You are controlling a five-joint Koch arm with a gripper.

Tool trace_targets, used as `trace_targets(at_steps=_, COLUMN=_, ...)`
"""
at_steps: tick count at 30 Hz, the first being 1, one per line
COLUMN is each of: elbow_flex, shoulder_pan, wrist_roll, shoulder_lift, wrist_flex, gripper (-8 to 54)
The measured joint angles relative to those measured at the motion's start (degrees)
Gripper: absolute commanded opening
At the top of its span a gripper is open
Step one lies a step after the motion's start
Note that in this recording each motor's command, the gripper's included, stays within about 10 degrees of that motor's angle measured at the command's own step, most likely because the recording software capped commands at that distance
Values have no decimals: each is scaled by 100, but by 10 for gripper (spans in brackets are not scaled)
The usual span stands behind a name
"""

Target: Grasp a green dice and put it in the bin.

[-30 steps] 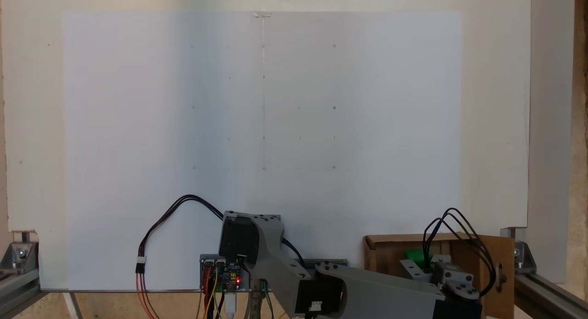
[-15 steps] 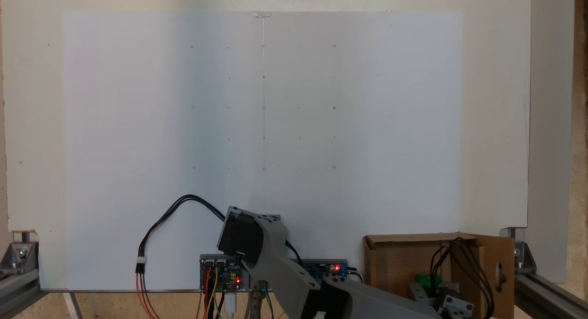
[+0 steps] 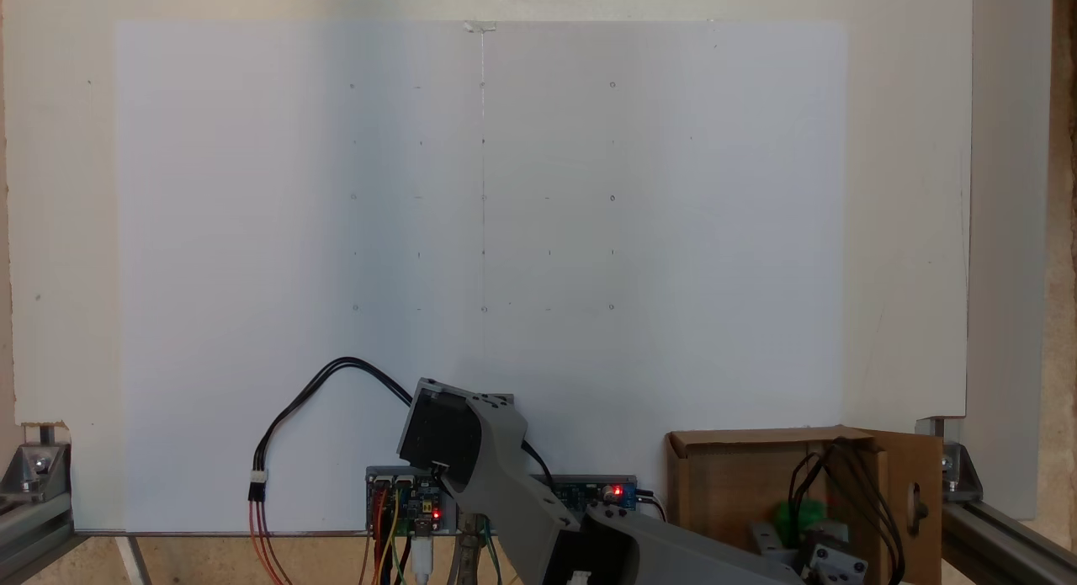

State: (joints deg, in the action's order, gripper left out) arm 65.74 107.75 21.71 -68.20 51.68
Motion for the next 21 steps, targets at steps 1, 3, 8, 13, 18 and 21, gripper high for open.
trace_targets(at_steps=1, elbow_flex=0, shoulder_pan=0, wrist_roll=-53, shoulder_lift=-88, wrist_flex=44, gripper=301)
trace_targets(at_steps=3, elbow_flex=0, shoulder_pan=0, wrist_roll=-141, shoulder_lift=-308, wrist_flex=299, gripper=301)
trace_targets(at_steps=8, elbow_flex=0, shoulder_pan=-35, wrist_roll=-773, shoulder_lift=-993, wrist_flex=1195, gripper=345)
trace_targets(at_steps=13, elbow_flex=0, shoulder_pan=-439, wrist_roll=-1468, shoulder_lift=-1635, wrist_flex=2039, gripper=345)
trace_targets(at_steps=18, elbow_flex=0, shoulder_pan=-914, wrist_roll=-1934, shoulder_lift=-2329, wrist_flex=2540, gripper=345)
trace_targets(at_steps=21, elbow_flex=-62, shoulder_pan=-1292, wrist_roll=-2312, shoulder_lift=-2637, wrist_flex=2777, gripper=345)
